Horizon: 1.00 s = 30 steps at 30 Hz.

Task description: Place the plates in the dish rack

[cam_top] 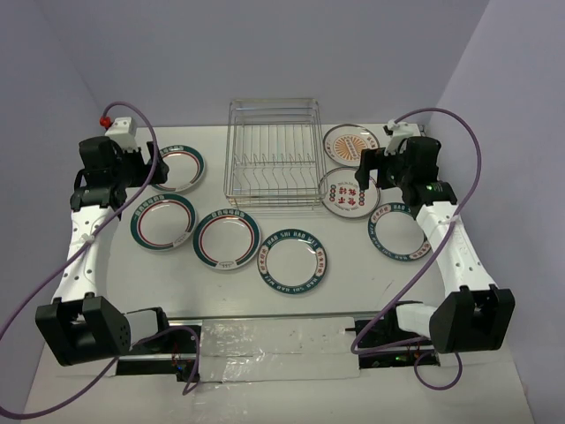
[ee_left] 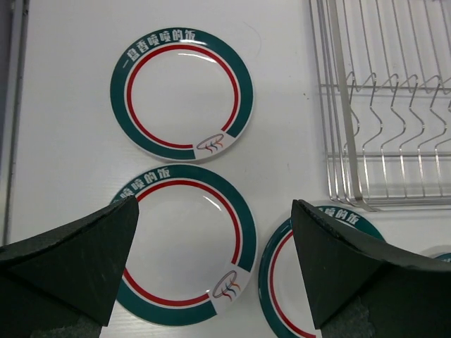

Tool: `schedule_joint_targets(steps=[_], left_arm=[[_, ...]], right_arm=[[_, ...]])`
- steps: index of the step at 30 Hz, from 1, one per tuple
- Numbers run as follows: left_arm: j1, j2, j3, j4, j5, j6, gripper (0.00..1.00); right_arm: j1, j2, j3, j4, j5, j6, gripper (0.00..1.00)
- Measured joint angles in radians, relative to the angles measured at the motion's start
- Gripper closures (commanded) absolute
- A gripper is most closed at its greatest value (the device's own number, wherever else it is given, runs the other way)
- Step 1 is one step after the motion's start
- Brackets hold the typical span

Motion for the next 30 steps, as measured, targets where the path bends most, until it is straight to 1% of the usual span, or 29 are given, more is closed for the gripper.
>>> schedule_joint_targets(steps=[4, 7, 11, 16, 22, 28, 30], left_arm=[[0.0, 0.005, 0.0, 0.001, -0.026, 0.053, 0.01], [0.0, 0.036, 0.003, 0.002, -0.051, 0.106, 0.01], [-0.001, 0.124, 0.024, 0.0, -0.104, 0.188, 0.01], [-0.003, 0.243, 0.046, 0.001, -0.137, 0.34, 0.02], [-0.011, 0.338, 0.045, 0.04, -0.121, 0.528, 0.04], [-0.033, 0.425, 0.043, 0.1, -0.083, 0.647, 0.08], [-0.051, 0.447, 0.019, 0.146, -0.071, 0.685, 0.08]], right_arm=[[0.0, 0.013, 0.003, -0.003, -0.003, 0.0, 0.0], [0.0, 0.016, 0.003, -0.007, -0.003, 0.0, 0.0], [0.0, 0.026, 0.01, -0.012, -0.003, -0.001, 0.0], [0.0, 0.044, 0.021, -0.024, -0.003, -0.002, 0.0], [0.0, 0.06, 0.026, -0.032, -0.011, -0.004, 0.0], [0.0, 0.081, 0.031, -0.039, -0.011, -0.008, 0.0], [0.0, 0.085, 0.034, -0.046, -0.01, -0.009, 0.0]])
